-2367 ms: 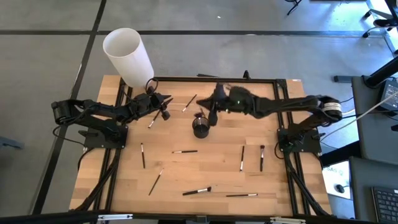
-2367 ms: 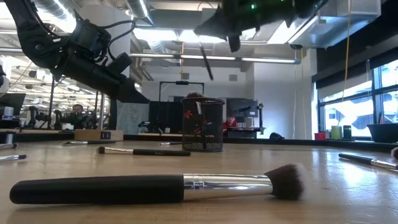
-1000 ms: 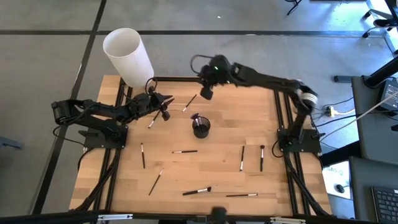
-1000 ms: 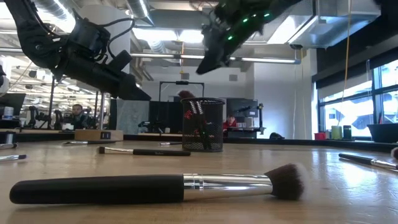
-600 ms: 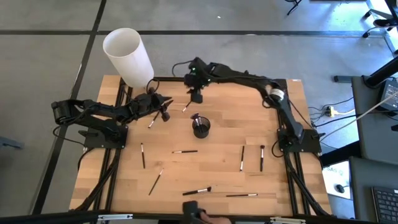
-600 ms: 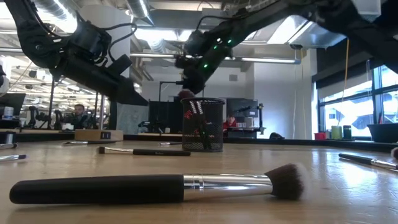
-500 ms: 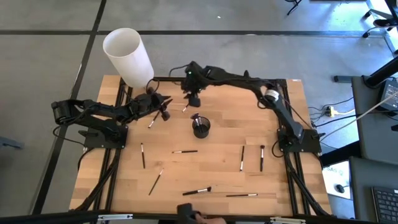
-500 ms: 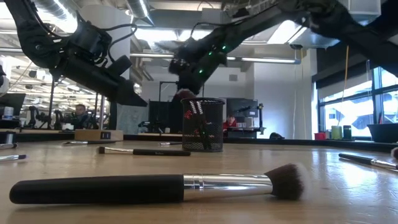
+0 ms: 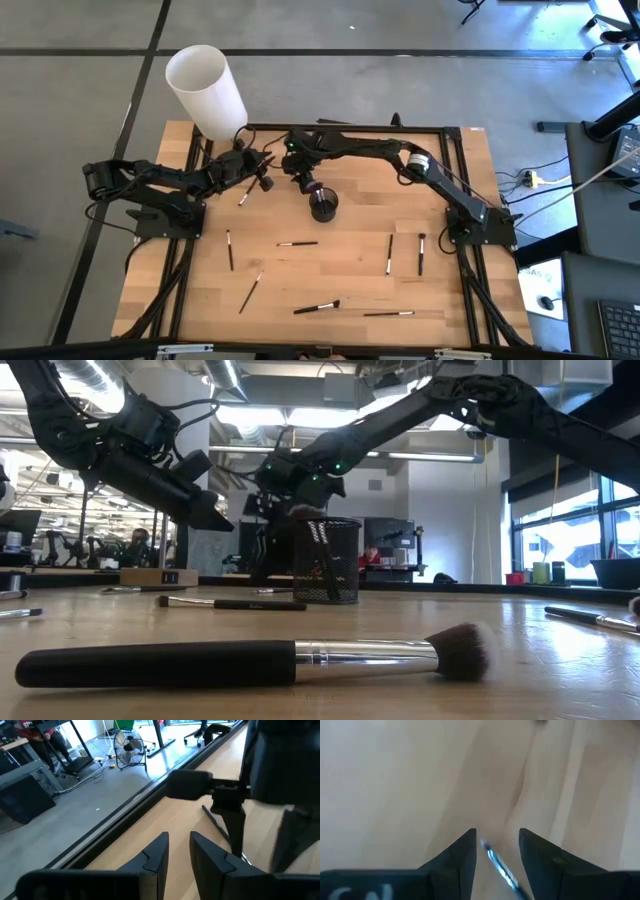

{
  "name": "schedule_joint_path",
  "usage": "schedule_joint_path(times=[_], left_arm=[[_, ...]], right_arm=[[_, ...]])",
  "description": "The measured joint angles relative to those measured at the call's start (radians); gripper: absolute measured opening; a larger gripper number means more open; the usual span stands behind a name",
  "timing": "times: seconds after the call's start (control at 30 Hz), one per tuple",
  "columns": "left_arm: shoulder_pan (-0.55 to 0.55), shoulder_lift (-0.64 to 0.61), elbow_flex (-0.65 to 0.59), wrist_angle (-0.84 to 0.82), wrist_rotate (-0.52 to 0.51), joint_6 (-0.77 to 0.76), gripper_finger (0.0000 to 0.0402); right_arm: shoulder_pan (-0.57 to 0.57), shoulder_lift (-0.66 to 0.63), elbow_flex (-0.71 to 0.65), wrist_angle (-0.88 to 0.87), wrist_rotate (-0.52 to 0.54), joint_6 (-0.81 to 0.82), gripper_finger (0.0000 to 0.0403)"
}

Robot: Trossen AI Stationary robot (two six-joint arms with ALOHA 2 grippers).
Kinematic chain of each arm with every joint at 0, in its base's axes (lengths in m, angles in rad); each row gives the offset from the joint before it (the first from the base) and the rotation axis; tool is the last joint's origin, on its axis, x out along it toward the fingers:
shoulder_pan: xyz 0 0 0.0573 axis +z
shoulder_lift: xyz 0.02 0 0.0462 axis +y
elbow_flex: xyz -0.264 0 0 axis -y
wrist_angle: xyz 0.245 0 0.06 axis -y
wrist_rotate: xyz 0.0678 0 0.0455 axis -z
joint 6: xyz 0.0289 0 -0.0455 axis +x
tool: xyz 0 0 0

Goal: Pick & Place Makeup Brushes
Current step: Put the eyeshadow brush into the makeup brush holder

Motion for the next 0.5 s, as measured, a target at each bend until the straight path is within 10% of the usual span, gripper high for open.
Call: schedule_joint_path(times=[0.5], left_arm=[[0.000, 0.000, 0.000, 0.003, 0.005, 0.000, 0.0075]], right_arm=[[0.005, 0.008, 0.000, -0.043, 0.022, -0.002, 0.0112]])
